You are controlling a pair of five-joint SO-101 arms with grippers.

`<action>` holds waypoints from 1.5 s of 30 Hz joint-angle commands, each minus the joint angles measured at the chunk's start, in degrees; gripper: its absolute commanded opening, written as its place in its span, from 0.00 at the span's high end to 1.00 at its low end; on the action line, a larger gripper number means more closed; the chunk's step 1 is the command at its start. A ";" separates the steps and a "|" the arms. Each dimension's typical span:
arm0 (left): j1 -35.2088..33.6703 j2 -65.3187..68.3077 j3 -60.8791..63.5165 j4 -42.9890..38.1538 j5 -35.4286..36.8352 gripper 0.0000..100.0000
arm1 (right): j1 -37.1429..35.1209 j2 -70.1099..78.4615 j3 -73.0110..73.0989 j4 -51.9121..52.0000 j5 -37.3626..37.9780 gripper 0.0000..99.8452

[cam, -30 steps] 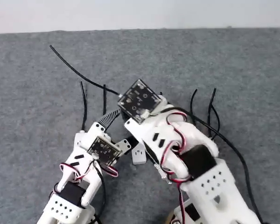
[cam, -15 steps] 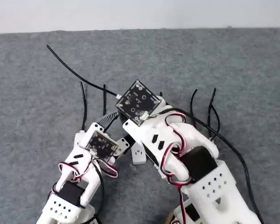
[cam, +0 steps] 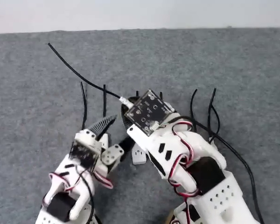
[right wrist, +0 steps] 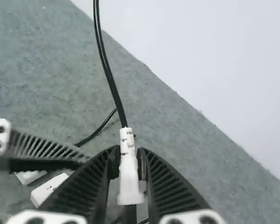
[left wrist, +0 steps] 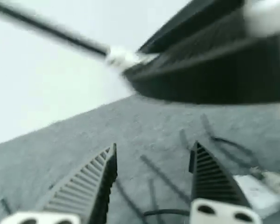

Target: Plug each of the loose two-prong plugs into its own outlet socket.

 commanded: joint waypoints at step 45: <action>8.35 -1.32 -11.82 6.68 -5.89 0.99 | -6.46 -15.52 7.91 -2.59 -3.52 0.99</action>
